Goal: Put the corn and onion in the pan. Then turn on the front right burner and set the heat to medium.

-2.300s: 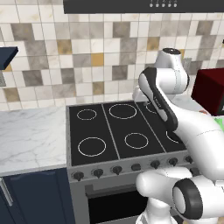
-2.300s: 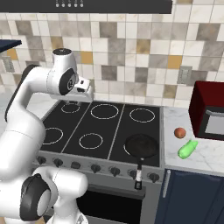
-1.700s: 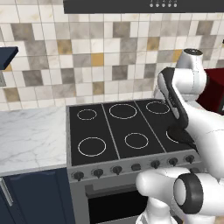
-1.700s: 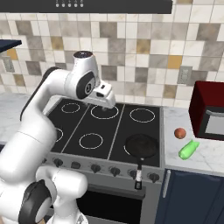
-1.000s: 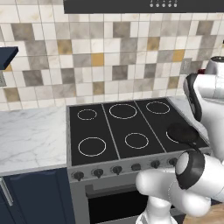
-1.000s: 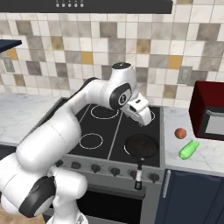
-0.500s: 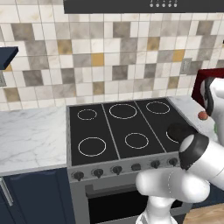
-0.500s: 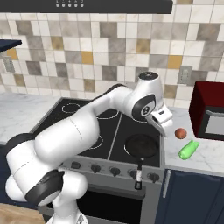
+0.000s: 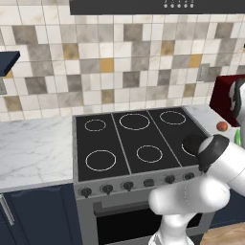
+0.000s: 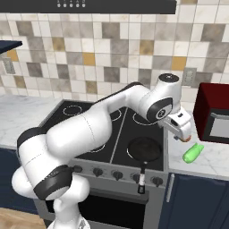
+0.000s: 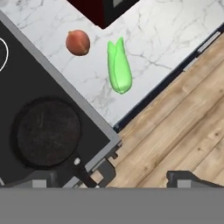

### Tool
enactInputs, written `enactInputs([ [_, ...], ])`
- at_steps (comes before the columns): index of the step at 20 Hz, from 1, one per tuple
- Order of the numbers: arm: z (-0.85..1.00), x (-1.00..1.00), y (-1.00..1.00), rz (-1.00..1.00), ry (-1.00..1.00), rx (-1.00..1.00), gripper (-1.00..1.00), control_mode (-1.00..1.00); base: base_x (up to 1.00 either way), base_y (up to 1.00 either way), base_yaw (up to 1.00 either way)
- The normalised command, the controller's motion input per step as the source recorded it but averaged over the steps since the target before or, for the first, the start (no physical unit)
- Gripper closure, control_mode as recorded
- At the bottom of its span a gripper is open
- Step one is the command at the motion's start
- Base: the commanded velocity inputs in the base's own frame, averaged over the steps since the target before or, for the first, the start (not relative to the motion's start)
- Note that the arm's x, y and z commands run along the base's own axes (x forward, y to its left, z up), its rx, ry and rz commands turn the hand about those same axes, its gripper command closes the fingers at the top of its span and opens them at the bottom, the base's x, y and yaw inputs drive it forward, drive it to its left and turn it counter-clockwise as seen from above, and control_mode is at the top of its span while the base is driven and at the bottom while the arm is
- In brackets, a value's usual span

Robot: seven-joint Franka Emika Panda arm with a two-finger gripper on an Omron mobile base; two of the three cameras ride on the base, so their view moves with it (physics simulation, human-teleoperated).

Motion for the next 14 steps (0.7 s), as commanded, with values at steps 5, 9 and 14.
enactInputs([
  [5,0.00,0.03,-0.06,0.05,0.00,0.00,-1.00,-1.00,0.00,0.00,0.00],
  [9,-0.02,0.19,0.00,0.03,-0.01,0.00,-1.00,-1.00,0.00,0.00,0.00],
  [14,-0.27,0.20,0.03,0.00,-0.06,-0.01,-1.00,-1.00,0.00,0.00,0.00],
])
